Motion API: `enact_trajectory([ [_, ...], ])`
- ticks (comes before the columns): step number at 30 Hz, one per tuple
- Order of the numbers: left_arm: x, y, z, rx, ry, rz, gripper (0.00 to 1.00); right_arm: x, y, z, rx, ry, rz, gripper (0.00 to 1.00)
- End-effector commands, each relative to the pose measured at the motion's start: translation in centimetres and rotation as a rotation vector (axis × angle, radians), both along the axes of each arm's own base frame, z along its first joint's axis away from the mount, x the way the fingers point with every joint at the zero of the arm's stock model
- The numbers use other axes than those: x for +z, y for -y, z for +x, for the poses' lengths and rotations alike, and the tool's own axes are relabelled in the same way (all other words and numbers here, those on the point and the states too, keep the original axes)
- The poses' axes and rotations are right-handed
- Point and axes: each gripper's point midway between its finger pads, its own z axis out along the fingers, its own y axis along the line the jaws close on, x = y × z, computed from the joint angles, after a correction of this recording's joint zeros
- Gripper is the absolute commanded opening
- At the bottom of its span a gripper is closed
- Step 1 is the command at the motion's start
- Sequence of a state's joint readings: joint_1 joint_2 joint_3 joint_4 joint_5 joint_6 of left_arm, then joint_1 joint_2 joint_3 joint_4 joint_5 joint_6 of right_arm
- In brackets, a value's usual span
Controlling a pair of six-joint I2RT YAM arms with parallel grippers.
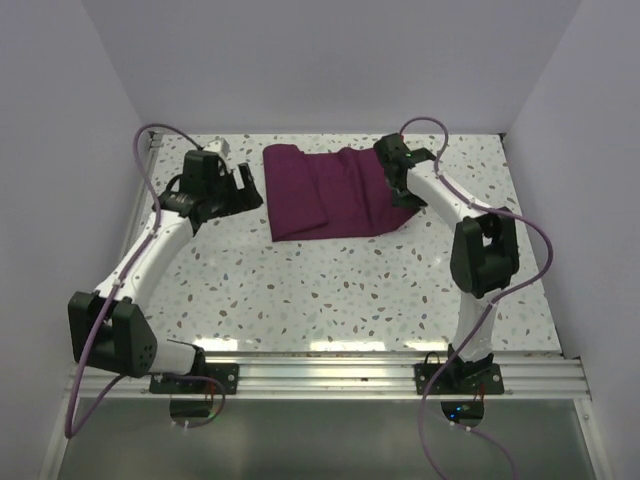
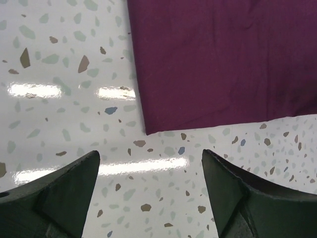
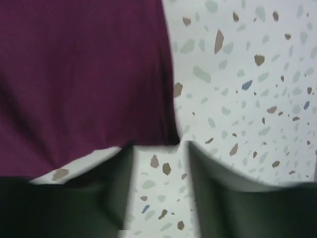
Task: Open and lay out the surgical kit
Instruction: Open the surgical kit at the center of the board.
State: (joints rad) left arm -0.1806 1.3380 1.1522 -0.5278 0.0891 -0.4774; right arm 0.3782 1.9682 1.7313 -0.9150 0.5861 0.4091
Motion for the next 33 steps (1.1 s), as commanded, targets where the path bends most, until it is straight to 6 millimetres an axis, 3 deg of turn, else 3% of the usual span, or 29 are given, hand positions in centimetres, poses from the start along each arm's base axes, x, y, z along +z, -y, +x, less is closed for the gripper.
enact_trajectory([
  [1, 0.9, 3.0, 2.6, -0.079, 0.071, 0.012, 0.88, -1.9, 0.4, -1.6, -0.006, -0.047, -0.031, 0.79],
  [2, -0.3, 3.7, 3.3, -0.084, 0.047, 0.034, 0.88, -2.4, 1.1, -2.1, -0.023, -0.068, -0.045, 0.98],
  [6, -3.8, 9.6, 3.9, -0.188, -0.019, 0.123, 0.87, -2.5, 3.1, -3.6, -0.080, -0.103, -0.126, 0.98],
  [7, -4.6, 10.1, 4.1, -0.182, -0.030, 0.166, 0.86, -2.2, 3.5, -3.8, -0.085, -0.099, -0.139, 0.98],
  [8, -5.7, 11.3, 4.9, -0.190, -0.046, 0.198, 0.86, -1.2, 3.7, -4.1, -0.091, -0.084, -0.133, 0.99],
  [9, -6.3, 13.4, 4.4, -0.230, -0.049, 0.228, 0.85, -0.9, 3.8, -4.4, -0.090, -0.079, -0.129, 0.98],
  [10, -5.6, 14.3, 5.3, -0.219, -0.021, 0.261, 0.85, -0.5, 3.7, -4.6, -0.089, -0.074, -0.116, 0.99],
  [11, -7.8, 16.1, 4.9, -0.254, -0.051, 0.310, 0.85, 0.7, 3.7, -5.0, -0.089, -0.051, -0.095, 0.98],
  [13, -8.9, 16.8, 5.3, -0.244, -0.067, 0.389, 0.85, 1.7, 3.7, -5.5, -0.094, -0.033, -0.070, 0.99],
  [14, -9.7, 18.1, 5.9, -0.249, -0.072, 0.414, 0.85, 1.9, 3.5, -5.8, -0.091, -0.035, -0.051, 0.98],
  [16, -10.7, 17.7, 6.2, -0.214, -0.104, 0.490, 0.85, 3.3, 3.5, -6.4, -0.091, -0.009, -0.025, 0.98],
  [18, -11.8, 18.6, 7.2, -0.211, -0.112, 0.505, 0.85, 4.3, 3.5, -7.2, -0.089, 0.007, -0.003, 0.99],
  [24, -13.5, 18.5, 8.9, -0.179, -0.130, 0.584, 0.80, 5.2, 3.8, -8.9, -0.088, 0.023, 0.029, 0.99],
  [28, -13.7, 17.8, 9.1, -0.168, -0.136, 0.602, 0.61, 5.1, 4.0, -9.2, -0.093, 0.020, 0.026, 0.98],
  [31, -13.3, 17.3, 8.8, -0.163, -0.138, 0.603, 0.34, 4.7, 4.1, -9.2, -0.099, 0.010, 0.016, 0.98],
  [33, -13.1, 16.8, 8.6, -0.155, -0.141, 0.607, 0.21, 4.5, 4.1, -9.1, -0.102, 0.005, 0.013, 0.98],
])
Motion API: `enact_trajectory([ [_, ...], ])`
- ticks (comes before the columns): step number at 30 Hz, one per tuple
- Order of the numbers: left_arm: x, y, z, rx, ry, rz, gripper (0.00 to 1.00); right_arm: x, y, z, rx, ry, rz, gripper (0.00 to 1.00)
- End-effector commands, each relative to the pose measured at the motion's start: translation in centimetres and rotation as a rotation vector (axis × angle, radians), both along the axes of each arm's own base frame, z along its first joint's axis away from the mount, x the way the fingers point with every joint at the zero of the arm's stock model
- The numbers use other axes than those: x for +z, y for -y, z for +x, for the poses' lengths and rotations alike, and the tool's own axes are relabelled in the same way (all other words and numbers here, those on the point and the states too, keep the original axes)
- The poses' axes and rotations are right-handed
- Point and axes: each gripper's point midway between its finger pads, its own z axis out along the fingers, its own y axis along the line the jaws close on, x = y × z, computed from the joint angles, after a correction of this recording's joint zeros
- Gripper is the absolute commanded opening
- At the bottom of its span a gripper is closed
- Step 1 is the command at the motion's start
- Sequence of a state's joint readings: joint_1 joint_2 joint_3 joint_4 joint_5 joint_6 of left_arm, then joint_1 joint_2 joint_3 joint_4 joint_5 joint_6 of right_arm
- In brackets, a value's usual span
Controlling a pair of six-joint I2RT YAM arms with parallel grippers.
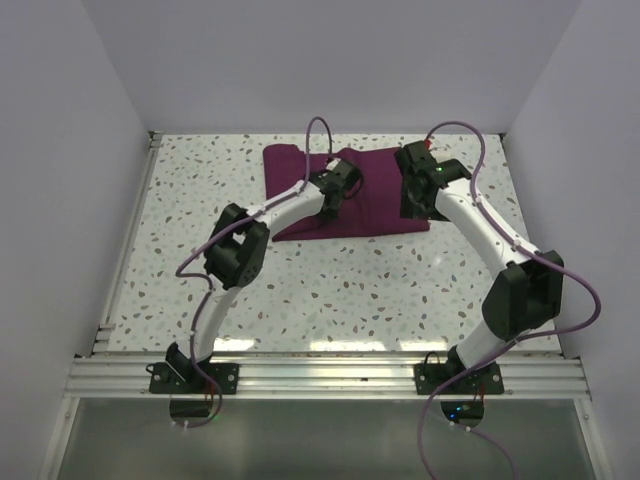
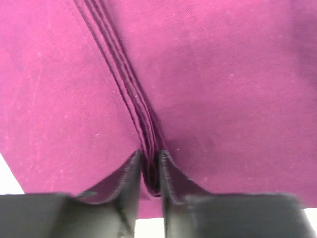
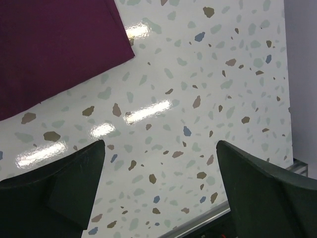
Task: Open and lay out the surgical kit
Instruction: Open the surgical kit at the center of the board.
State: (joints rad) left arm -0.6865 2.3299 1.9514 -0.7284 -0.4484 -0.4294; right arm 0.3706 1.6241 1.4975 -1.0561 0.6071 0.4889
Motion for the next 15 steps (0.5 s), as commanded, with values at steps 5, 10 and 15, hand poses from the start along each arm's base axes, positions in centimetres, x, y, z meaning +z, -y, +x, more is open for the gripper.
enact_trajectory([
  [5, 6.8, -4.6, 0.8, 0.120, 0.097, 0.004, 0.00, -0.8, -0.5, 0.7, -0.018, -0.014, 0.018, 0.98],
  [10, 14.3, -13.1, 0.8, 0.289, 0.206, -0.129, 0.00, -0.3, -2.1, 3.9, 0.030, -0.005, 0.042, 0.98],
  [15, 15.8, -24.5, -1.0, 0.471, 0.252, -0.147, 0.05, 1.4, -4.7, 8.9, 0.082, 0.058, 0.100, 0.98],
])
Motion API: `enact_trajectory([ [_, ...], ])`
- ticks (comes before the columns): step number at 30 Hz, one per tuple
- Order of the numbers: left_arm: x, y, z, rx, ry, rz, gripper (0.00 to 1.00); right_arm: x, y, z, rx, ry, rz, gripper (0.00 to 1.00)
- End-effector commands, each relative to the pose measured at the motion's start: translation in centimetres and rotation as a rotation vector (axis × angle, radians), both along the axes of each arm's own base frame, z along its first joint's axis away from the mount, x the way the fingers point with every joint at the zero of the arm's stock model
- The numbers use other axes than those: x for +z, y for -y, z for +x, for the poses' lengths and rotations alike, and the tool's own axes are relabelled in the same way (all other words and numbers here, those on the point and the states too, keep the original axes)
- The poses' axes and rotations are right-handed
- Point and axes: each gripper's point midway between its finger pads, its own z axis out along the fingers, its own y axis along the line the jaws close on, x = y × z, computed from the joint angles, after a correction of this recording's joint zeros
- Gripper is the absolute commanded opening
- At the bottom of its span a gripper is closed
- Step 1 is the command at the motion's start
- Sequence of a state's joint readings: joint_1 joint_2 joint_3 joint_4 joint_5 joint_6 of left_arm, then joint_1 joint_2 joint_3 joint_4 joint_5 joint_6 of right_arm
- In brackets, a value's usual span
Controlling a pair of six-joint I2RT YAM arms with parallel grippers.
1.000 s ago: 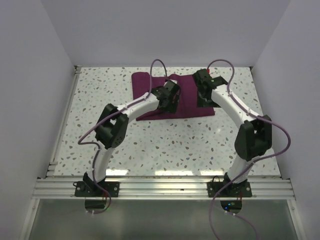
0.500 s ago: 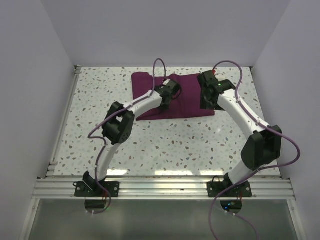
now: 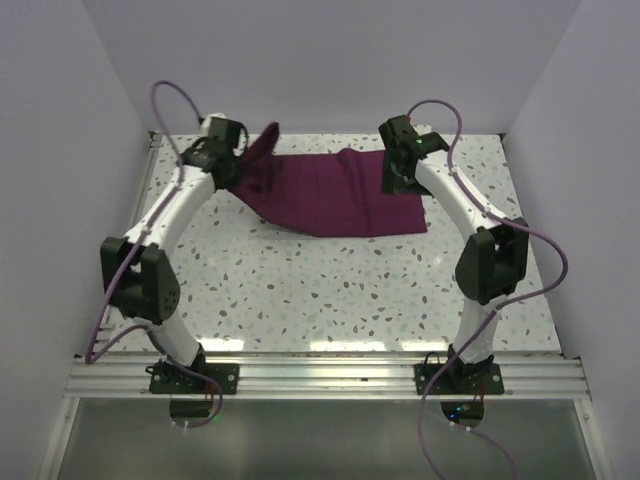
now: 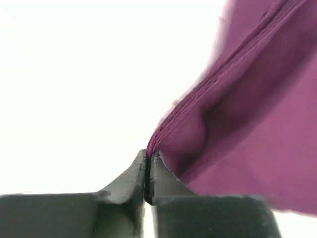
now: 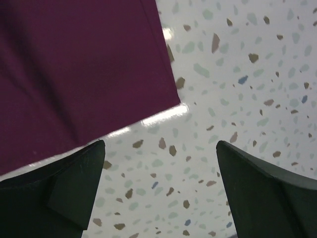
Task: Open and lay out the surgical kit
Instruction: Open the surgical kit at the center of the board.
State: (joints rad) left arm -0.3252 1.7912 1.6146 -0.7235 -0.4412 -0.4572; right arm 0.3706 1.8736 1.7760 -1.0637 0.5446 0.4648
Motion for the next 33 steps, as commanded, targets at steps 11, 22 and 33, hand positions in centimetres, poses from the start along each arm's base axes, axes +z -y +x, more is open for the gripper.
enact_trajectory([
  [11, -4.8, -8.3, -10.0, 0.156, -0.114, -0.084, 1.00, 0.0, -5.9, 14.2, 0.098, 0.199, 0.132, 0.98],
  [22, -5.8, -7.6, -12.8, 0.113, -0.155, -0.125, 0.99, -2.0, -2.1, 21.8, -0.009, 0.376, 0.182, 0.74],
  [33, -7.5, -7.0, -12.3, 0.113, -0.187, -0.145, 0.98, -8.0, 1.1, 26.1, -0.060, 0.402, 0.261, 0.70],
])
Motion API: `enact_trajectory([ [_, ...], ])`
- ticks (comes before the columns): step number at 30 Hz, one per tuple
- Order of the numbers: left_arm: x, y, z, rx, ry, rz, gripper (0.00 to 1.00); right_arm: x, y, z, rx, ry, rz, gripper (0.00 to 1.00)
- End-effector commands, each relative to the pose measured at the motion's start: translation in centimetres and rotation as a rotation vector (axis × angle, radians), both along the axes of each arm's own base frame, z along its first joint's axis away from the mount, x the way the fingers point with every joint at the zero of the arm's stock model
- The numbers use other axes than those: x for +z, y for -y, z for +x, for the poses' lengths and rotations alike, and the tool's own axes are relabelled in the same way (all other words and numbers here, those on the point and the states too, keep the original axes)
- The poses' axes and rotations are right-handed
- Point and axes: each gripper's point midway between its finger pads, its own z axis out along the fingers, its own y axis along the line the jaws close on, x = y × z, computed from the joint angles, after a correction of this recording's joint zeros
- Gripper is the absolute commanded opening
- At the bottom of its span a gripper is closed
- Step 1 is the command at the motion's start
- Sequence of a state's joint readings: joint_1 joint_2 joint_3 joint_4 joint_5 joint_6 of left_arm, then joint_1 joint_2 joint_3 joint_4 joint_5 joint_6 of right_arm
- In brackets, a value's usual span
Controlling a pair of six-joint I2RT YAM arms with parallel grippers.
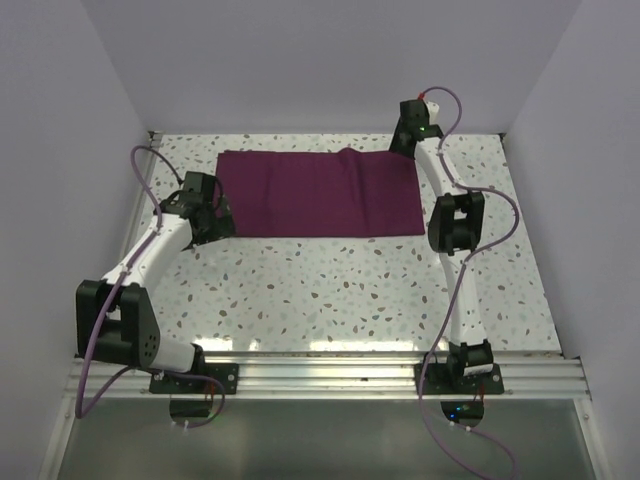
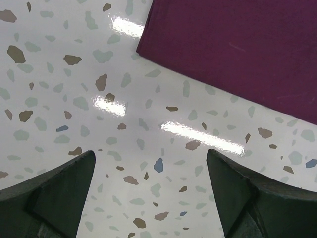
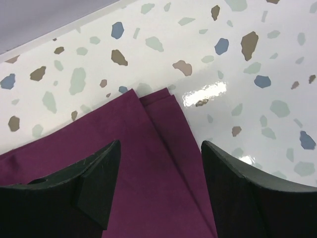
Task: Open and lay out the surgical kit
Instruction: Open the surgical kit at the center of the board.
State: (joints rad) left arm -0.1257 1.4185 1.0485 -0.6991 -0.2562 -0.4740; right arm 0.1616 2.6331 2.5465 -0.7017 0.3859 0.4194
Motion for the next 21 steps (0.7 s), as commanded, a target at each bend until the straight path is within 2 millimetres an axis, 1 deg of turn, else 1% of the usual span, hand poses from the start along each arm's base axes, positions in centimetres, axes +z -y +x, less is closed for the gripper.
enact_trajectory([
  [1, -0.7, 0.4, 0.4, 0.004, 0.006, -0.018, 0.98, 0.6, -1.1, 2.7, 0.028, 0.098, 0.065, 0.71],
  [6, -1.1, 0.2, 0.4, 0.011, -0.003, -0.007, 0.98, -1.1, -1.2, 3.5, 0.037, 0.107, 0.090, 0.72],
  [13, -1.3, 0.3, 0.6, 0.012, -0.018, -0.008, 0.97, -2.9, -1.4, 4.0, 0.020, 0.110, 0.113, 0.70],
  [15, -1.2, 0.3, 0.7, 0.012, -0.020, -0.007, 0.97, -2.9, -1.4, 4.1, 0.017, 0.116, 0.113, 0.67],
  [17, -1.2, 0.3, 0.8, 0.013, -0.019, -0.008, 0.97, -2.8, -1.2, 4.1, 0.011, 0.120, 0.107, 0.67],
  [21, -1.4, 0.5, 0.9, 0.009, -0.026, -0.012, 0.96, -1.6, -0.6, 4.4, -0.001, 0.144, 0.073, 0.67],
])
